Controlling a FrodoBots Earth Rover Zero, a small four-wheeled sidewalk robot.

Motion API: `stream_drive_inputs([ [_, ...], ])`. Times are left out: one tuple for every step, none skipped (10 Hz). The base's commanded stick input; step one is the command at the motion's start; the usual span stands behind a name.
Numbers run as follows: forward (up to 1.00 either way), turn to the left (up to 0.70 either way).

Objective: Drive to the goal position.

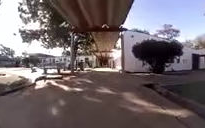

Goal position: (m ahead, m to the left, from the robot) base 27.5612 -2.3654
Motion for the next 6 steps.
stream_drive_inputs([
  [0.7, 0.0],
  [0.7, 0.0],
  [0.7, 0.0],
  [0.7, 0.0],
  [0.7, 0.0],
  [0.7, 0.0],
])
